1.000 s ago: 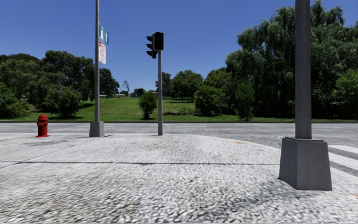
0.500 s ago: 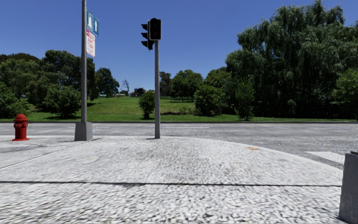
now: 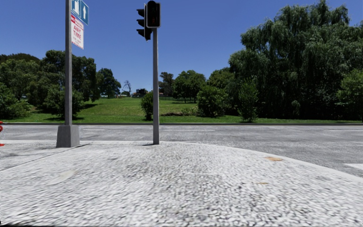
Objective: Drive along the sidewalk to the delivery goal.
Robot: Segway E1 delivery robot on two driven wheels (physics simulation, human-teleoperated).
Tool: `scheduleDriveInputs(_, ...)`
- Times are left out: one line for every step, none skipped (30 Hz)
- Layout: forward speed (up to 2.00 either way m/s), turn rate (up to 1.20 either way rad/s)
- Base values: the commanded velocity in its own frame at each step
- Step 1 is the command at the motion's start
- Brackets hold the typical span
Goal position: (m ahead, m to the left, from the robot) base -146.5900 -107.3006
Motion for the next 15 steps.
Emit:
scheduleDriveInputs(1.36, -0.31)
scheduleDriveInputs(1.35, -0.59)
scheduleDriveInputs(1.34, -1.00)
scheduleDriveInputs(1.34, -1.20)
scheduleDriveInputs(1.33, -1.20)
scheduleDriveInputs(1.32, -1.20)
scheduleDriveInputs(1.31, -1.20)
scheduleDriveInputs(1.31, -1.20)
scheduleDriveInputs(1.31, -1.20)
scheduleDriveInputs(1.31, -1.20)
scheduleDriveInputs(1.31, -1.20)
scheduleDriveInputs(1.31, -1.20)
scheduleDriveInputs(1.31, -1.20)
scheduleDriveInputs(1.30, -1.20)
scheduleDriveInputs(1.30, -1.20)
